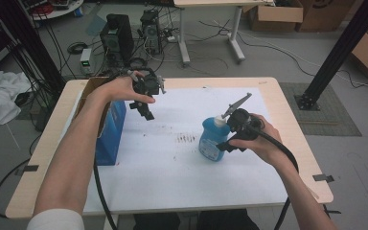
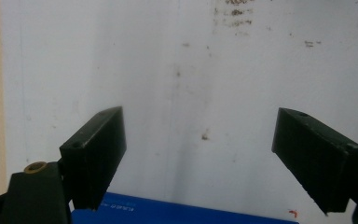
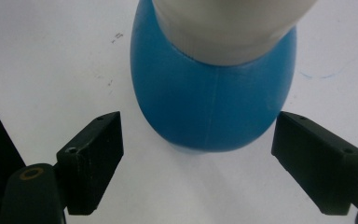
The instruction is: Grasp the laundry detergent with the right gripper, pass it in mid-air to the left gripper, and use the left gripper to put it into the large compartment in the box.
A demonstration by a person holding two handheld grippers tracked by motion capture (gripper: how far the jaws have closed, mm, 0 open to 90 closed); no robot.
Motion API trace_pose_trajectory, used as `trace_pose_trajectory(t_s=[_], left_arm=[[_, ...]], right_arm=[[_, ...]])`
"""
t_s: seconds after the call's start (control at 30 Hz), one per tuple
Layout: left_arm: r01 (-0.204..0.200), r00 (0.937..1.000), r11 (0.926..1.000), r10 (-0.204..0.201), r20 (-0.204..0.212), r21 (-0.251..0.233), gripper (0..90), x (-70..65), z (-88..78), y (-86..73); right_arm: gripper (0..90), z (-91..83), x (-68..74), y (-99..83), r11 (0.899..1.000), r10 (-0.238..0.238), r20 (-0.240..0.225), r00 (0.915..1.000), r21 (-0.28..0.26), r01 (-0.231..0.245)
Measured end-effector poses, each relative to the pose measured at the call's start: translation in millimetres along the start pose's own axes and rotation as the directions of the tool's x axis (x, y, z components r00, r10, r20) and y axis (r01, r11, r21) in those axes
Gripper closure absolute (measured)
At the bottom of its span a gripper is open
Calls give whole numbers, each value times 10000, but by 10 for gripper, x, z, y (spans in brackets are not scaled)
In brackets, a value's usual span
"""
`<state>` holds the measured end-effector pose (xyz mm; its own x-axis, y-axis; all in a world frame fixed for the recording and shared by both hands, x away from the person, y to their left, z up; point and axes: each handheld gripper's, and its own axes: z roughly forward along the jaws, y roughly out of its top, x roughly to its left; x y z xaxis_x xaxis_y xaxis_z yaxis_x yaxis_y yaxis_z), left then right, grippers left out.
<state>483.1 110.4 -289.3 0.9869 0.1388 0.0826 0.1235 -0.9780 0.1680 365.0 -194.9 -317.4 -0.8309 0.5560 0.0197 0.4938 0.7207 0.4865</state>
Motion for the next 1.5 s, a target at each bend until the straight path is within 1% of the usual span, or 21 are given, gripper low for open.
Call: trace_pose_trajectory(t_s=[0.03, 0.07, 0.13, 0.17, 0.3, 0.37, 0.4, 0.63, 0.73, 0.77, 0.83, 1.1, 1.33, 1.5], left_arm=[[9, 10000, 10000, -9, 3, 5, 183, 0, 2, -7], [26, 10000, 10000, -26, 6, -4, 183, -1, 4, -13], [55, 10000, 10000, -55, 19, -1, 183, -4, 6, -24], [55, 10000, 10000, -55, 7, -5, 183, -3, 5, -29], [83, 10000, 10000, -83, -15, -46, 183, -3, 1, -31], [41, 10000, 10000, -41, -39, -77, 183, -2, 3, -27], [42, 10000, 10000, -42, -36, -82, 183, -3, 3, -24], [17, 10000, 10000, -17, -20, -54, 183, -3, 15, -21], [14, 10000, 10000, -14, -12, -48, 183, -3, 17, -20], [16, 10000, 10000, -16, -22, -59, 183, -3, 20, -20], [9, 10000, 10000, -9, -22, -56, 183, -3, 19, -20], [-13, 10000, 10000, 13, -64, -37, 183, -6, 15, -15], [-25, 9999, 10000, 24, -102, -50, 183, -9, 11, -16], [-18, 9999, 10000, 17, -117, -87, 183, -12, 13, -18]], right_arm=[[165, 20, 5, -13, 9998, 116, 27, 9999, -166, -116], [165, 20, 5, -13, 9998, 116, 27, 9999, -166, -116], [164, 35, 11, -23, 9992, 202, 53, 9998, -347, -200], [165, 52, 20, -33, 9981, 239, 99, 9997, -571, -233], [163, 98, 41, -49, 9966, 286, 85, 9996, -771, -279], [163, 113, 46, -55, 9965, 312, 87, 9995, -777, -304], [163, 147, 52, -72, 9955, 409, 99, 9991, -861, -399], [166, 218, 45, -113, 9921, 622, 119, 9980, -1097, -605], [168, 246, 33, -136, 9877, 868, 225, 9960, -1325, -831], [168, 246, 33, -136, 9877, 868, 225, 9960, -1325, -831], [174, 261, 29, -149, 9849, 911, 254, 9955, -1501, -863], [184, 306, 35, -146, 9855, 916, 231, 9955, -1455, -873], [250, 327, 41, -147, 9854, 897, 337, 9954, -1481, -838], [278, 339, 46, -159, 9831, 857, 367, 9956, -1654, -785]])
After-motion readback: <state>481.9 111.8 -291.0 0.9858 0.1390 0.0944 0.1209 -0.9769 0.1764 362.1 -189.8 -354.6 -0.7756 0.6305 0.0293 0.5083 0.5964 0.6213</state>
